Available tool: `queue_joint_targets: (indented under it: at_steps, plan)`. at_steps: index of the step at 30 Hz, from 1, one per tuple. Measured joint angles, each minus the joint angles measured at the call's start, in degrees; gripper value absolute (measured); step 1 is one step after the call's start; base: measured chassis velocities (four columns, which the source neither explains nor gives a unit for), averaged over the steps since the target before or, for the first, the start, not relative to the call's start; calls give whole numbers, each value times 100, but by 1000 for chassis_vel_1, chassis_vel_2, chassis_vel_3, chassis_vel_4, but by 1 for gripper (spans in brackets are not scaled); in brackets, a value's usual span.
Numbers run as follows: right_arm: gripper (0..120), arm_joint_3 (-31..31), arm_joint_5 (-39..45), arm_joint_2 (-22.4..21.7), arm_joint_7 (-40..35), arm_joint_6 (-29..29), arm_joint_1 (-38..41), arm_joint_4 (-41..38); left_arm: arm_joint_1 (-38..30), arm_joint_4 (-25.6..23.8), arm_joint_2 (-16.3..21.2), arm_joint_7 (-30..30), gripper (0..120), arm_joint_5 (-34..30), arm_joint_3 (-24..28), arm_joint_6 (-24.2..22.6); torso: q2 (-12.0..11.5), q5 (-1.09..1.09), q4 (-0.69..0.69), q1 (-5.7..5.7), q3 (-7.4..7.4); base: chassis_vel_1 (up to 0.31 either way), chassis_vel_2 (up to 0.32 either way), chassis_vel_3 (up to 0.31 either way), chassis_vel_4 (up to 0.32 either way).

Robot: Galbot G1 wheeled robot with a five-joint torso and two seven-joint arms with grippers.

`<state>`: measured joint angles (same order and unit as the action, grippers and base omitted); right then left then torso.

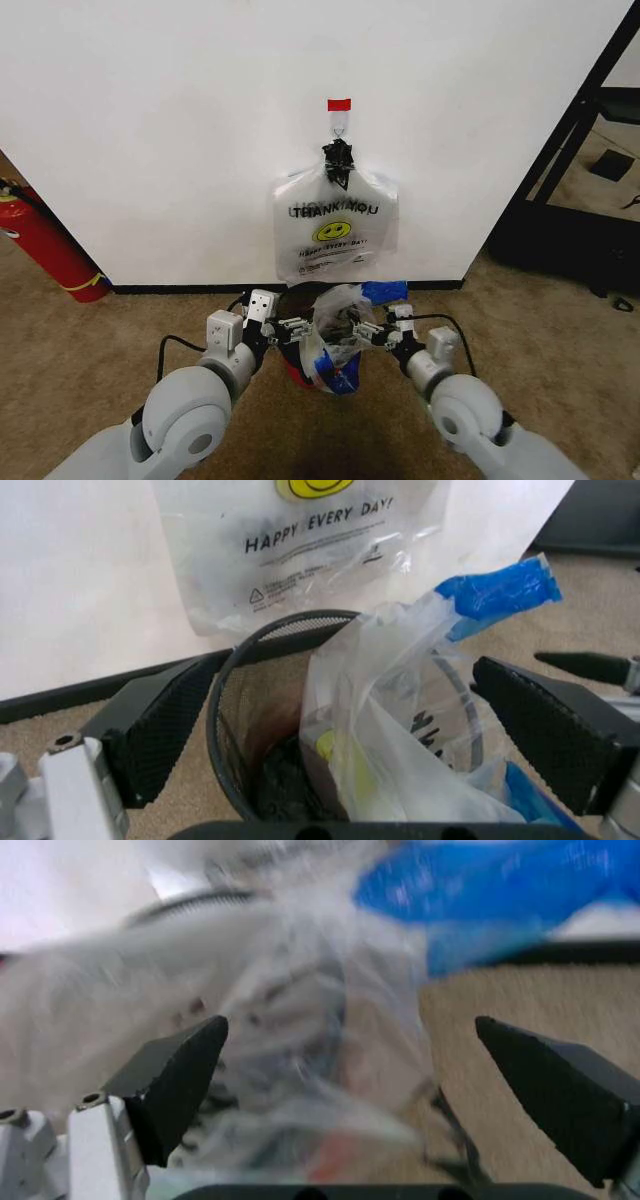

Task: Pick up the garbage bag from the wall and place it over the trash bin.

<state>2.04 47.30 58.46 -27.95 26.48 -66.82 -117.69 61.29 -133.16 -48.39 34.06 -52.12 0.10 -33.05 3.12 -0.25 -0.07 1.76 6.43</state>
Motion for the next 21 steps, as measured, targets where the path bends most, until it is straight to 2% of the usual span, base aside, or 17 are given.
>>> queue_joint_targets:
  at_steps: [6,15,21]
  plan:
    - [94,-93,234,148,-282,145,193,59,-122,133,-67,-21,100,12,101,9,0,0,0,0,0,0,0,0,0]
    - [94,-462,605,644,-897,345,779,688,-217,101,-33,-22,100,-41,122,-1,0,1,2,0,0,0,0,0,0]
    - [94,-491,899,747,-1120,477,883,814,-202,91,-23,-18,100,-54,112,-4,0,1,0,0,0,0,0,0,0]
